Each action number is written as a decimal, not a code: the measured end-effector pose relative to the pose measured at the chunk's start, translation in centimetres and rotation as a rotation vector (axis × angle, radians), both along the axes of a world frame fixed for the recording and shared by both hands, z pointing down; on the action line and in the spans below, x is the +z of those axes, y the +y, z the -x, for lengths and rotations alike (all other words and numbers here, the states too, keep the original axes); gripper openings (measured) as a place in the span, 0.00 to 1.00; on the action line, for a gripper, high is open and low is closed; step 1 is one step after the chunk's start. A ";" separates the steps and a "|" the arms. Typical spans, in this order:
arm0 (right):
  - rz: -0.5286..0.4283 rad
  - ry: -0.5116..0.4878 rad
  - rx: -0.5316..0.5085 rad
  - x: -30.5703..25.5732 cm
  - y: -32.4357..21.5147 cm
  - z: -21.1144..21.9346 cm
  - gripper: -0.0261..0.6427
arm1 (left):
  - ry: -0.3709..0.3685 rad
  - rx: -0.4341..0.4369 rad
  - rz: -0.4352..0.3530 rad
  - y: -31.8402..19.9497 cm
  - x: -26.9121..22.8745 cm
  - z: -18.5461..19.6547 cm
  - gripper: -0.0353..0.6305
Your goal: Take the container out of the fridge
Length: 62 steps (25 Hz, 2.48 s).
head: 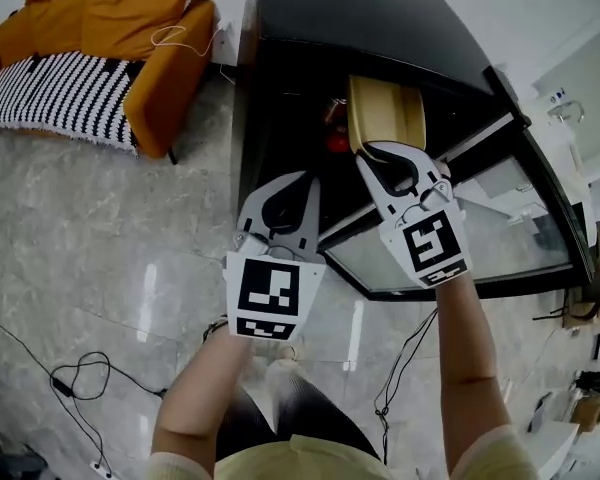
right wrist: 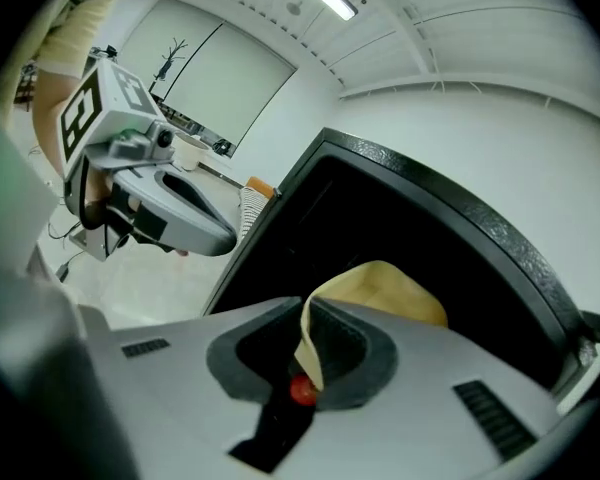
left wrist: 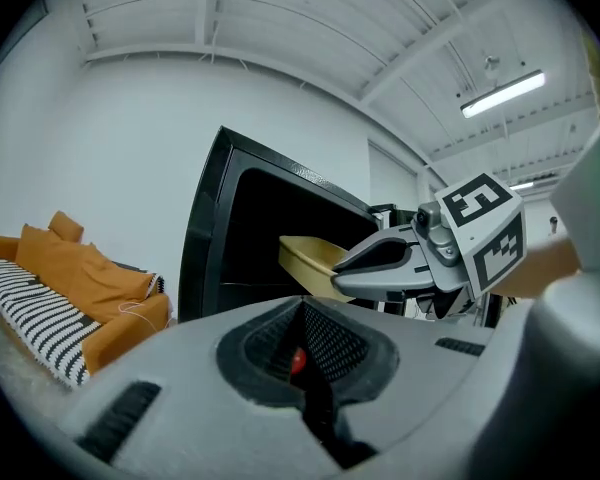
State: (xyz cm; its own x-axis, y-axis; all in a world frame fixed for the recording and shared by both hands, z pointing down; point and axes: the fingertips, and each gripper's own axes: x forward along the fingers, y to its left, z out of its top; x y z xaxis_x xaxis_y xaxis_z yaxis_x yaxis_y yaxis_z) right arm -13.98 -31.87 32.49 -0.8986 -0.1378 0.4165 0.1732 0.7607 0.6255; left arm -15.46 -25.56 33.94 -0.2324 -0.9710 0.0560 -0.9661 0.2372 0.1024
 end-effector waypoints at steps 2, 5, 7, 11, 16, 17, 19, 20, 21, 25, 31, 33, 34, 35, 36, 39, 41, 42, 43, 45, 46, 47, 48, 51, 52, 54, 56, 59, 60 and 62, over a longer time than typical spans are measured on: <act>0.012 0.003 0.016 0.0 0.5 -0.8 0.10 | -0.004 0.009 0.013 0.5 -0.4 -0.2 0.08; 0.051 -0.017 0.029 -0.1 1.3 -1.7 0.10 | -0.020 0.019 0.026 1.0 -1.1 -0.4 0.08; 0.073 -0.035 0.047 -0.3 2.1 -2.3 0.10 | -0.028 0.026 0.031 1.6 -1.6 -0.4 0.08; 0.088 -0.040 0.076 -0.4 4.6 -3.8 0.10 | -0.022 0.046 0.053 3.4 -1.6 -1.0 0.08; 0.130 -0.051 0.089 -0.9 6.5 -5.9 0.10 | -0.004 0.036 0.072 4.8 -2.2 -1.4 0.08; 0.138 -0.056 0.094 -1.1 6.8 -6.3 0.10 | -0.003 0.035 0.072 5.0 -2.4 -1.5 0.08; 0.156 -0.064 0.103 -1.3 7.4 -7.3 0.10 | -0.001 0.033 0.072 5.5 -2.7 -1.7 0.08; 0.169 -0.070 0.108 -1.4 7.7 -7.7 0.10 | 0.001 0.032 0.072 5.7 -2.8 -1.8 0.08; 0.183 -0.076 0.113 -1.4 8.1 -8.2 0.10 | 0.001 0.033 0.074 6.0 -2.8 -1.8 0.08; 0.205 -0.088 0.133 -1.6 9.6 -9.2 0.10 | -0.009 0.041 0.075 7.1 -3.4 -1.6 0.08; 0.230 -0.113 0.168 -2.5 11.6 -11.0 0.10 | -0.028 0.063 0.075 8.5 -4.5 -2.1 0.09; 0.245 -0.127 0.182 -2.6 12.3 -11.3 0.10 | -0.026 0.074 0.079 9.0 -4.5 -2.0 0.09; 0.255 -0.129 0.188 -2.6 12.7 -11.6 0.10 | -0.018 0.078 0.080 9.4 -4.4 -2.1 0.09; 0.266 -0.130 0.195 -2.5 13.1 -11.9 0.10 | -0.010 0.084 0.081 9.7 -4.4 -2.2 0.08; 0.277 -0.132 0.203 -2.4 13.4 -12.1 0.10 | -0.006 0.093 0.081 10.0 -4.5 -2.4 0.09; 0.300 -0.144 0.224 -2.3 14.1 -12.6 0.10 | -0.017 0.126 0.085 10.6 -4.7 -2.9 0.08; 0.312 -0.152 0.236 -2.2 14.7 -13.0 0.10 | -0.012 0.139 0.089 11.0 -4.4 -3.2 0.08; 0.318 -0.161 0.240 -2.2 15.0 -13.2 0.10 | -0.003 0.145 0.090 11.2 -4.3 -3.3 0.08; 0.326 -0.172 0.243 -2.2 15.3 -13.5 0.10 | 0.008 0.151 0.091 11.3 -4.1 -3.5 0.09; 0.349 -0.193 0.254 -2.3 15.9 -14.0 0.10 | 0.023 0.168 0.092 11.4 -3.9 -4.0 0.09; 0.364 -0.199 0.262 -2.3 16.1 -14.3 0.10 | 0.027 0.176 0.091 11.3 -3.9 -4.3 0.09; 0.381 -0.203 0.270 -2.2 16.1 -14.6 0.10 | 0.029 0.183 0.091 11.2 -3.8 -4.5 0.09; 0.400 -0.206 0.277 -2.0 16.2 -14.8 0.10 | 0.031 0.189 0.092 11.1 -3.7 -4.7 0.09; 0.457 -0.217 0.299 -1.3 16.7 -15.4 0.10 | 0.033 0.201 0.103 11.1 -3.3 -5.1 0.09; 0.474 -0.221 0.306 -1.2 16.8 -15.5 0.10 | 0.035 0.204 0.106 11.1 -3.2 -5.1 0.08; 0.501 -0.225 0.319 -0.8 17.1 -15.8 0.10 | 0.041 0.207 0.113 11.3 -2.9 -5.3 0.09; 0.518 -0.224 0.332 -0.4 17.3 -16.2 0.10 | 0.045 0.206 0.122 11.6 -2.5 -5.3 0.09; 0.531 -0.216 0.348 0.0 17.5 -16.5 0.10 | 0.038 0.203 0.139 12.1 -1.9 -5.2 0.09; 0.534 -0.212 0.352 0.2 17.6 -16.6 0.10 | 0.034 0.201 0.146 12.2 -1.7 -5.1 0.09; 0.540 -0.207 0.359 0.5 17.7 -16.7 0.10 | 0.032 0.196 0.157 12.6 -1.3 -5.0 0.09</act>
State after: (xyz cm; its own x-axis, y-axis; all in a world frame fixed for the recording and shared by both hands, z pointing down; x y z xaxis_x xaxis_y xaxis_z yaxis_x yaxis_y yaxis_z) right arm 2.73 -14.13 33.02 -0.9045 -0.2638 0.3351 -0.2311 0.9636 0.1347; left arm -10.50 -12.97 32.68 -0.0362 -0.9763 0.2136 -0.9921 0.0609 0.1101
